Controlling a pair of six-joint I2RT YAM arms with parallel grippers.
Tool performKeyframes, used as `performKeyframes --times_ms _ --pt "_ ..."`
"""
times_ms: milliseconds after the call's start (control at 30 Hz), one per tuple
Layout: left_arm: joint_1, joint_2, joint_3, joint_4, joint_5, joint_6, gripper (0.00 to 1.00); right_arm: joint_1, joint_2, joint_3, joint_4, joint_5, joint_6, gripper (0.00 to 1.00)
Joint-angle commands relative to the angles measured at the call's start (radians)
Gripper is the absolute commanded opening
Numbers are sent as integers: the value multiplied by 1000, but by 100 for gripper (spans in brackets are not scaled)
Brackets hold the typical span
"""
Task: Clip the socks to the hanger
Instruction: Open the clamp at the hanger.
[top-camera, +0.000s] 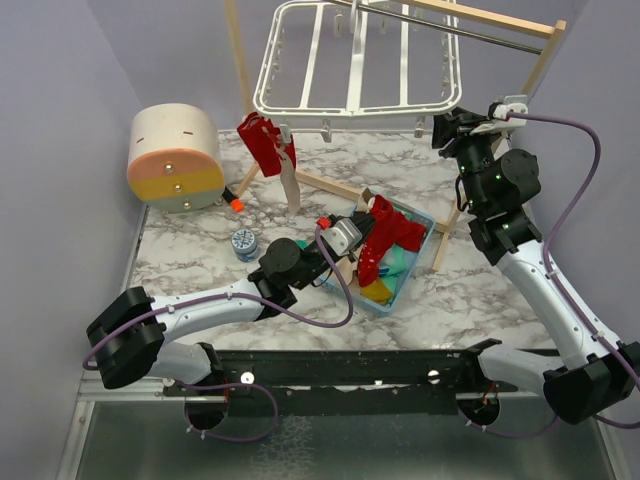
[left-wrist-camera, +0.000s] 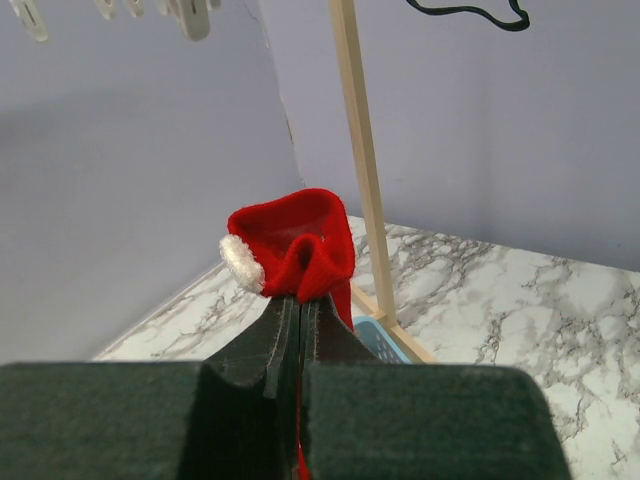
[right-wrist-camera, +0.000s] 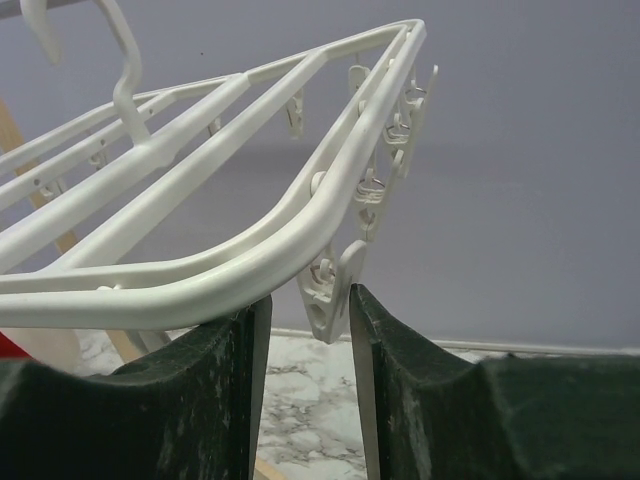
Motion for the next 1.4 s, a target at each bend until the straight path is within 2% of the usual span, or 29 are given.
performKeyframes --times_ms 0,300,667,733,867,933,1233,1367 --pt "3 -15 -15 34 7 -5 0 4 -1 42 7 -24 -12 40" --pt "3 -16 -15 34 10 -5 0 4 4 76 -30 -42 -13 25" --pt "3 -17 -15 34 9 -7 0 4 5 106 -84 -58 -3 13" --pt "3 -17 -15 34 9 -6 0 4 1 105 -91 -58 -2 18" --pt "3 -18 -15 34 9 -6 0 4 -4 100 -106 -63 -2 42" --pt "3 -16 -15 34 11 -7 0 4 -5 96 -108 -58 -2 48" --pt "3 -15 -16 34 10 -8 0 4 -9 67 -83 -16 -10 65" --pt "3 -16 -15 34 10 -7 0 4 -3 73 -72 0 9 67"
